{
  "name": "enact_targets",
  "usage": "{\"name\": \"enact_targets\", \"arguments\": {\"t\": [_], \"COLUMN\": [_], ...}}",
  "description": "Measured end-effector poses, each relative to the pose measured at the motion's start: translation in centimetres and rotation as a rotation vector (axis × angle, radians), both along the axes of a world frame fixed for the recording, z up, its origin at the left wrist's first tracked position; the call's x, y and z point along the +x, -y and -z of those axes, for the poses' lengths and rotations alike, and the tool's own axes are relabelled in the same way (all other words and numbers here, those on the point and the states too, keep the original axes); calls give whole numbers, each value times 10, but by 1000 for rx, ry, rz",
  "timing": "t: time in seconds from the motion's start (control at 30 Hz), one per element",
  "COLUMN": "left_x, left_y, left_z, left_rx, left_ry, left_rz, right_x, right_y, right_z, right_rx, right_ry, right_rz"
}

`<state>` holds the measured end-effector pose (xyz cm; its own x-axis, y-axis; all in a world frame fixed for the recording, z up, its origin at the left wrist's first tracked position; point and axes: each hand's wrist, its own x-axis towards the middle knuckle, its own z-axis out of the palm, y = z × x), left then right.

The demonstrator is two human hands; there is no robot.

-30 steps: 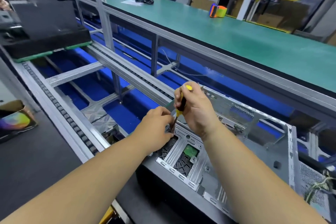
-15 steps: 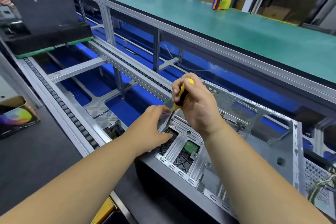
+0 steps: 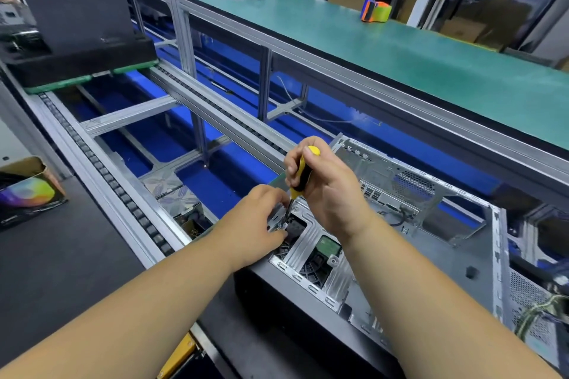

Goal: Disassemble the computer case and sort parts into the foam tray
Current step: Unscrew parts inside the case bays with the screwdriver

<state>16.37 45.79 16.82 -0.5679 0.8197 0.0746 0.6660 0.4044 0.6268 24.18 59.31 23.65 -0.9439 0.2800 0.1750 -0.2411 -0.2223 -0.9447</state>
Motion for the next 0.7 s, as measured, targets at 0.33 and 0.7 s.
{"name": "enact_targets", "arguments": {"t": [0.33,0.7], "left_x": [1,-1], "left_y": [1,1], "left_z": [0,2], "left_rx": [-6,75], "left_ry": [-30,-14], "left_rz": [2,51], "right_x": [-1,-1], "right_y": [13,22], "right_z": [-2,-10], "right_rx": [-30,-66], "right_ry": [27,107], "right_rz": [62,277]}}
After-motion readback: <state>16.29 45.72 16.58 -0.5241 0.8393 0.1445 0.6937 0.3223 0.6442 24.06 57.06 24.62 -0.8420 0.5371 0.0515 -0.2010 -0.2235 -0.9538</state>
